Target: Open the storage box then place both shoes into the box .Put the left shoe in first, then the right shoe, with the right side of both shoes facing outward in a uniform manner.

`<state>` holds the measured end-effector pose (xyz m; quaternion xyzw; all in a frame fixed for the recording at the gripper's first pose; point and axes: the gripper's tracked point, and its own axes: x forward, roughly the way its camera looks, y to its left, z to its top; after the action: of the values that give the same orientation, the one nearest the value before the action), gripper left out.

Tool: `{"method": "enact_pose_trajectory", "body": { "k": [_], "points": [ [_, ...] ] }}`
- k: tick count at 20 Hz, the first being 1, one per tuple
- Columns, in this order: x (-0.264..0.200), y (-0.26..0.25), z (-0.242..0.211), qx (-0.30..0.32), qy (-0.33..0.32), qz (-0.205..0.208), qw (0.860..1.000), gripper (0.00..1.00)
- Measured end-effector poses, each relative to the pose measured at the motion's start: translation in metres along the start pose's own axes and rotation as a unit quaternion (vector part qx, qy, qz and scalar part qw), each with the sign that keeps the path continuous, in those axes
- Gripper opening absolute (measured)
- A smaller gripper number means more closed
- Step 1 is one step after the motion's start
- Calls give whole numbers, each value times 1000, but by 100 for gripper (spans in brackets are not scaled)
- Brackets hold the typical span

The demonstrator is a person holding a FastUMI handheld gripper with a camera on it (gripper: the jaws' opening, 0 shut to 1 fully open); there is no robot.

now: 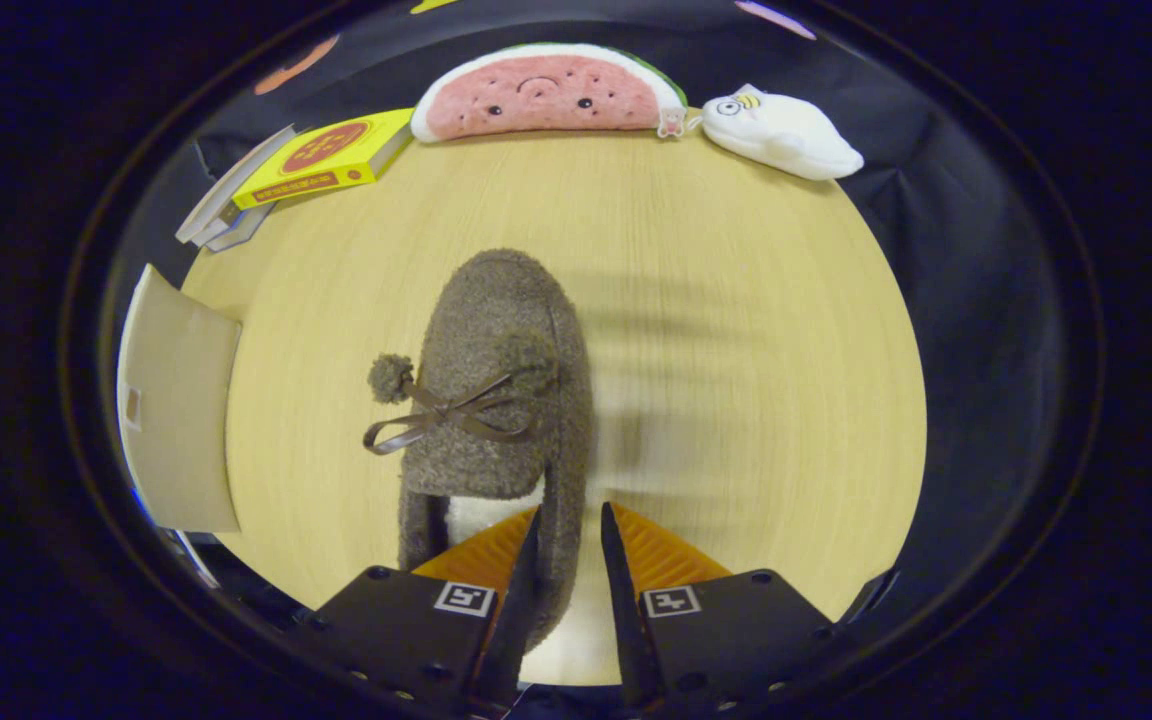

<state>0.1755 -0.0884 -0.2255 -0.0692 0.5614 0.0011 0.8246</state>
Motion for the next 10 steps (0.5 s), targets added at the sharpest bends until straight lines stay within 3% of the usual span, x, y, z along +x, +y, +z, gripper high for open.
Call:
{"method": "enact_pose_trajectory", "body": {
  "k": [1, 3, 5, 7, 10],
  "points": [
    [-1, 9, -2, -2, 3, 28, 1000, 40],
    [0, 8, -3, 16, 2, 33, 999, 13],
    [-1, 5, -2, 14, -8, 36, 999, 12],
    [0, 7, -4, 19, -5, 40, 999, 3],
    [-2, 9, -5, 63, 8, 67, 996, 1]
  ]
}}
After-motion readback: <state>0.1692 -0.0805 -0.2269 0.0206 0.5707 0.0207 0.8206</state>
